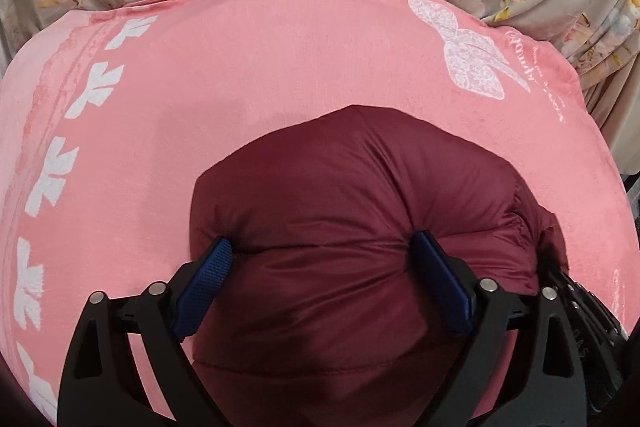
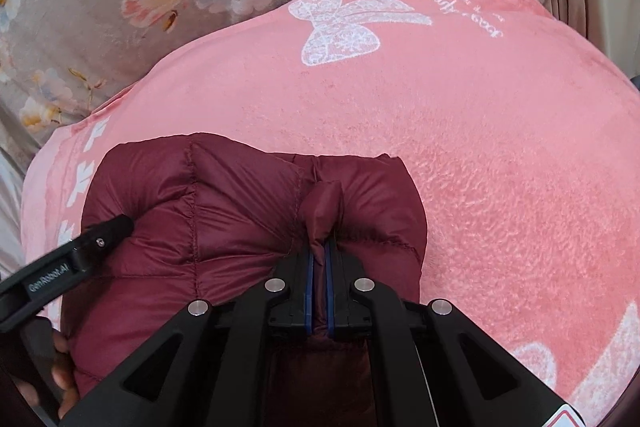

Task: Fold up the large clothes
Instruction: 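Fold the jacket bundle over with the right tool while the left tool presses it flat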

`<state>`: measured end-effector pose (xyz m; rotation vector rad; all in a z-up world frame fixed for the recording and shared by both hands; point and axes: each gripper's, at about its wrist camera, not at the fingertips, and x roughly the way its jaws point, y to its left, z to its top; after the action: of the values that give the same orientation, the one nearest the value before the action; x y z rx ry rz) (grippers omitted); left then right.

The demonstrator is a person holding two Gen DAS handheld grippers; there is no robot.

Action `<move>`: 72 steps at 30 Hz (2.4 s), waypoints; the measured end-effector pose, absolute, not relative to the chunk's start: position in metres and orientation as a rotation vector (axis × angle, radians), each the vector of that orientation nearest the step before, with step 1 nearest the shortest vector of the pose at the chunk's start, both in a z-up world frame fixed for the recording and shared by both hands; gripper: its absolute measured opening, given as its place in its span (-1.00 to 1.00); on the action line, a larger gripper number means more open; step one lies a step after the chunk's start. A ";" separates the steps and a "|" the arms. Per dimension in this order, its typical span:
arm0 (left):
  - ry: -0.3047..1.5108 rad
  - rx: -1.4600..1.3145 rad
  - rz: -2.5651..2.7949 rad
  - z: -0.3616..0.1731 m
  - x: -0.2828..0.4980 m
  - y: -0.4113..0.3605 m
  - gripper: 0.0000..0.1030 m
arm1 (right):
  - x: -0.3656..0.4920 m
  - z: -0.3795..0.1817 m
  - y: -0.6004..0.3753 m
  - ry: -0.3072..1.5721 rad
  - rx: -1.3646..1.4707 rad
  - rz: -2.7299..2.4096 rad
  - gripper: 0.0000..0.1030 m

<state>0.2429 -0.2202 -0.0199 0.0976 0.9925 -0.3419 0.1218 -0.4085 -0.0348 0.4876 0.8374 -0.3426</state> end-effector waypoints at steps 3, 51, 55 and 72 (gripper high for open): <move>0.993 0.069 -0.329 -0.031 0.248 -0.219 0.88 | 0.123 -0.042 -0.411 0.830 0.504 -0.334 -0.96; 0.972 0.254 -0.323 -0.017 0.144 -0.188 0.91 | 0.006 -0.033 -0.395 0.832 0.544 -0.260 -0.54; 0.964 0.272 -0.304 -0.022 0.134 -0.184 0.91 | 0.002 -0.049 -0.390 0.869 0.539 -0.259 -0.54; 0.963 0.254 -0.280 -0.040 0.131 -0.183 0.91 | -0.009 -0.070 -0.387 0.814 0.560 -0.246 -0.39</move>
<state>0.1314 -0.1830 -0.0403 0.2536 0.9631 -0.2797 -0.0086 -0.3868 -0.0699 0.5601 0.8142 -0.2458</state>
